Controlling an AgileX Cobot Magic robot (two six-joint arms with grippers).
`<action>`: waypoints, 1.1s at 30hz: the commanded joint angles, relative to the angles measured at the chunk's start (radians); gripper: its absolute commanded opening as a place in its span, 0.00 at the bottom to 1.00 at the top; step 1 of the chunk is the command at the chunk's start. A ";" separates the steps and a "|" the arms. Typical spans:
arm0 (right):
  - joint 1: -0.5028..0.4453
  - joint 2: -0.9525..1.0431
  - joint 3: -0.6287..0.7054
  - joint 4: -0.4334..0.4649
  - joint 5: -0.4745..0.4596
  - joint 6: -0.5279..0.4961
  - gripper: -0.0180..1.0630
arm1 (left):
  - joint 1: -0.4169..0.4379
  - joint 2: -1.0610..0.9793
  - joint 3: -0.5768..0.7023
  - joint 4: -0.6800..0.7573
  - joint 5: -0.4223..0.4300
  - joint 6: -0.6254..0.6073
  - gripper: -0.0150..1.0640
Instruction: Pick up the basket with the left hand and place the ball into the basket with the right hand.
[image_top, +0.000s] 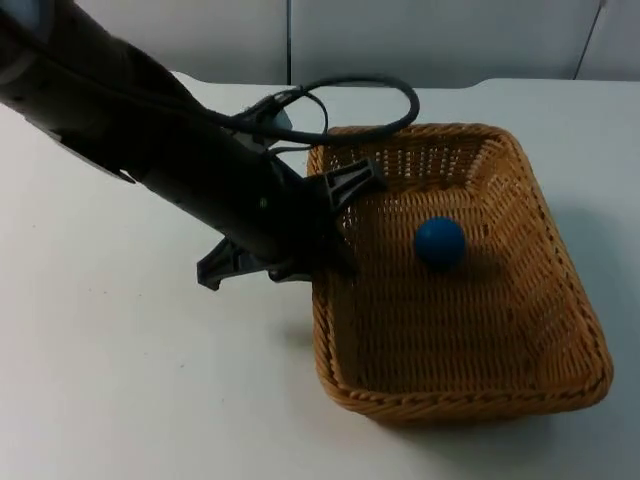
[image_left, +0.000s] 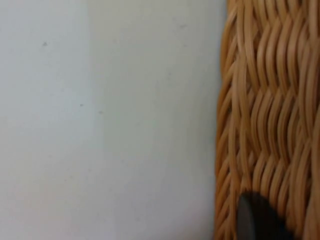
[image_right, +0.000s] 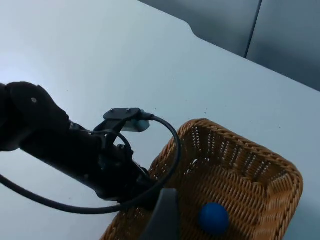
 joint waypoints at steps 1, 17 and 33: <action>0.004 -0.005 0.004 -0.002 0.001 -0.008 0.74 | -0.010 0.019 -0.010 -0.019 0.016 -0.003 0.15; 0.004 -0.005 0.004 0.004 0.036 -0.013 0.74 | -0.007 0.035 -0.010 0.023 0.044 0.031 0.81; 0.004 -0.050 0.101 -0.002 -0.036 -0.044 0.74 | 0.185 -0.199 -0.008 0.334 0.111 0.016 0.82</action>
